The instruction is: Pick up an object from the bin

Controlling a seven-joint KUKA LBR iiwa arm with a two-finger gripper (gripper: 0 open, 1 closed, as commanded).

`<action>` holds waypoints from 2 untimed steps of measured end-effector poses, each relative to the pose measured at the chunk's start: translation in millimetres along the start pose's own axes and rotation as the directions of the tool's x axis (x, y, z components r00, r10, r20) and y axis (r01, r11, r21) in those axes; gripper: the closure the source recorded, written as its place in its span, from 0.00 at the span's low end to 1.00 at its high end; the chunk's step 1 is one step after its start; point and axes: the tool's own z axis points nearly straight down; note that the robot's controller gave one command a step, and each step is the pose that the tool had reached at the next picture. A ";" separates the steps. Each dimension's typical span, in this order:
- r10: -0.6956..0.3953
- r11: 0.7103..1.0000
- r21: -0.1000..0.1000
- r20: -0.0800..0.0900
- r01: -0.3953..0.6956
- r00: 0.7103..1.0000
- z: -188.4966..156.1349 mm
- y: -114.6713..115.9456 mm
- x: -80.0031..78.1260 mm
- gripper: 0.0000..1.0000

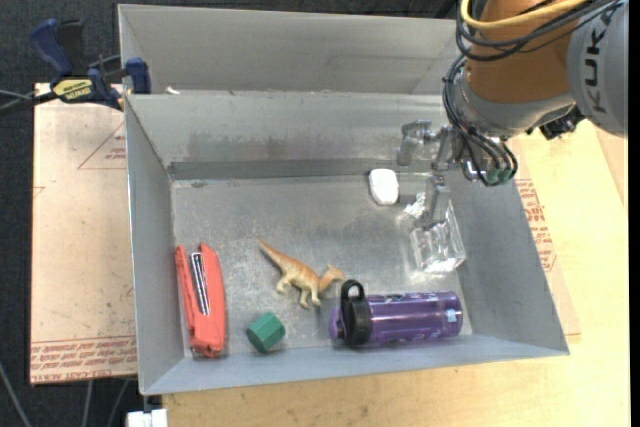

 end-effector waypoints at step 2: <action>-0.052 0.999 0.001 0.009 0.052 0.999 30.7 7.6 15.6 0.00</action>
Offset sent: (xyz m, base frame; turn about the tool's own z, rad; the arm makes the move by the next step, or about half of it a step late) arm -0.0307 0.0141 -0.0603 -0.0937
